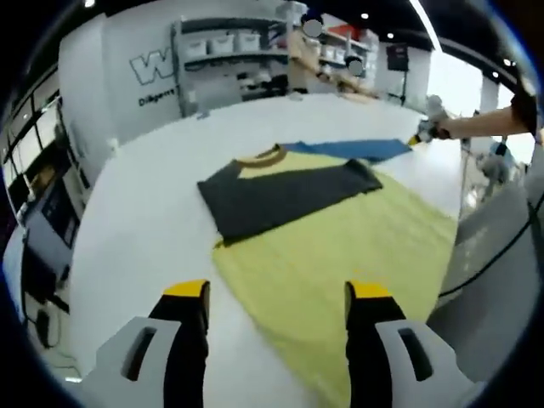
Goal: Fold the garment on the visible template until the final outline fits inside the template.
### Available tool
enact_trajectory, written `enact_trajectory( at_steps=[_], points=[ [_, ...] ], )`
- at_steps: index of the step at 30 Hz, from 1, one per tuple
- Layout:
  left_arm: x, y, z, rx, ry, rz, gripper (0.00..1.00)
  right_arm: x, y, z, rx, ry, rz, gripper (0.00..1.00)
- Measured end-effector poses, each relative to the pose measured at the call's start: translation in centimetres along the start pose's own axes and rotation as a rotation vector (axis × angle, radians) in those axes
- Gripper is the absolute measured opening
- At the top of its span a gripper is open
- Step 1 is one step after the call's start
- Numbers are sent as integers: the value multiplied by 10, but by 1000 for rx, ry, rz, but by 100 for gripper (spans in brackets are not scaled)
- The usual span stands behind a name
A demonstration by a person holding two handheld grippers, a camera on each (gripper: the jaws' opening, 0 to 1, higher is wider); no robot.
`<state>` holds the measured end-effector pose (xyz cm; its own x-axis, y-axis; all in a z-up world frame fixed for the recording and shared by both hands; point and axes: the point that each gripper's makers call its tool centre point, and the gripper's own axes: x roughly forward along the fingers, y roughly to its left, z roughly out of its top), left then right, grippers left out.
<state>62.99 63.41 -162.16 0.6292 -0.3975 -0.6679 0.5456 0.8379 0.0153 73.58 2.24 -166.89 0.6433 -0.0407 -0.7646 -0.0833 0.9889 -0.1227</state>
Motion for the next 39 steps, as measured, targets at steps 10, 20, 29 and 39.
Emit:
enact_trajectory(
  at_steps=[10, 20, 29, 39],
  points=[
    [-8, 0, -5, 1, 12, 39, 56, 6, -7, -9, 95, 16, -6, 20],
    [-6, -2, -17, -4, 51, 40, 53, 13, 0, -8, 8, 31, 5, 0],
    [-7, -2, -17, -26, 43, 45, 52, 0, 6, 6, -11, 20, 17, 0],
    [-5, -8, -13, -64, 13, 0, 56, -12, 23, 63, -17, -95, 73, 0]
  ],
)
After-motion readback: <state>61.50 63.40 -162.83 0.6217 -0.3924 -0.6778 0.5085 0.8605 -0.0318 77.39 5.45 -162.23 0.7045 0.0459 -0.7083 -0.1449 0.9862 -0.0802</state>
